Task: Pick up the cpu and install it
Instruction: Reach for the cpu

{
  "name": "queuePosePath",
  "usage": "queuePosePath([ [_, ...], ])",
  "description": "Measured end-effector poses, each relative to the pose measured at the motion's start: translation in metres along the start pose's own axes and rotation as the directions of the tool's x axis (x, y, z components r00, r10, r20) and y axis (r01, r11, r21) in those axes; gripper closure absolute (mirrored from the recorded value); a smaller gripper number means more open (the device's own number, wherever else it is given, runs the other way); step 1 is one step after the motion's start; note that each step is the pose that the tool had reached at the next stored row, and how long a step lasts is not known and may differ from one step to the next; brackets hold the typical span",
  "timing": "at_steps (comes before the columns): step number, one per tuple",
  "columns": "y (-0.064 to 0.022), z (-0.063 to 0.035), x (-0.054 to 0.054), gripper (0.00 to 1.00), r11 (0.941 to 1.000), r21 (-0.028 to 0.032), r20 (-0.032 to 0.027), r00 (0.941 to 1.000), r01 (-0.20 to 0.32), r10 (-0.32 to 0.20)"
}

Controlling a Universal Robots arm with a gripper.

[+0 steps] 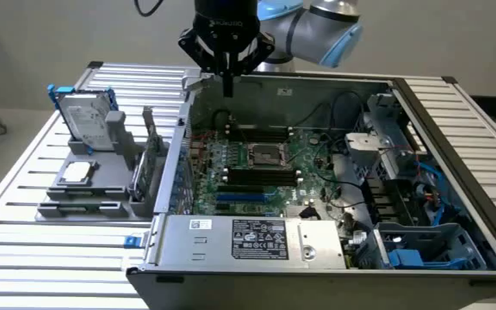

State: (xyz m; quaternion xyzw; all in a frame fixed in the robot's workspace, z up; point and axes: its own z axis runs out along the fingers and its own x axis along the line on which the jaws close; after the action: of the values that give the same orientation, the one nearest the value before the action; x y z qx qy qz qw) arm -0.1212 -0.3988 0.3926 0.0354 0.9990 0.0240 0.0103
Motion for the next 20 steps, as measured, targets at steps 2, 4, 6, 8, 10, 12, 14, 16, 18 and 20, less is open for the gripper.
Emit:
queuePosePath([
  [2, 0.0000, 0.0000, 0.000, 0.89, 1.0000, 0.0000, 0.0000, 1.0000, 0.000, 0.000],
  [4, 0.0000, 0.0000, 0.000, 0.89, 1.0000, 0.0000, 0.0000, 1.0000, 0.000, 0.000],
  [6, 0.0000, 0.0000, 0.000, 0.89, 1.0000, 0.0000, 0.0000, 1.0000, 0.000, 0.000],
  [8, 0.0013, 0.0001, 0.003, 0.89, 1.0000, -0.0007, -0.0011, 1.0000, 0.000, 0.000],
  [10, 0.0031, 0.0001, 0.009, 0.89, 1.0000, -0.0028, -0.0017, 1.0000, 0.000, 0.000],
  [12, 0.0048, 0.0002, 0.016, 0.89, 1.0000, -0.0059, -0.0024, 1.0000, 0.000, 0.000],
  [14, 0.0063, 0.0002, 0.023, 0.89, 1.0000, -0.0089, -0.0031, 1.0000, 0.000, 0.000],
  [16, 0.0079, 0.0004, 0.031, 0.89, 0.9999, -0.0112, -0.0031, 1.0000, 0.000, 0.000],
  [18, 0.0092, 0.0004, 0.038, 0.89, 0.9999, -0.0129, -0.0058, 1.0000, -0.001, 0.001],
  [20, 0.0101, 0.0004, 0.044, 0.89, 0.9999, -0.0149, -0.0100, 0.9999, -0.001, 0.001],
])
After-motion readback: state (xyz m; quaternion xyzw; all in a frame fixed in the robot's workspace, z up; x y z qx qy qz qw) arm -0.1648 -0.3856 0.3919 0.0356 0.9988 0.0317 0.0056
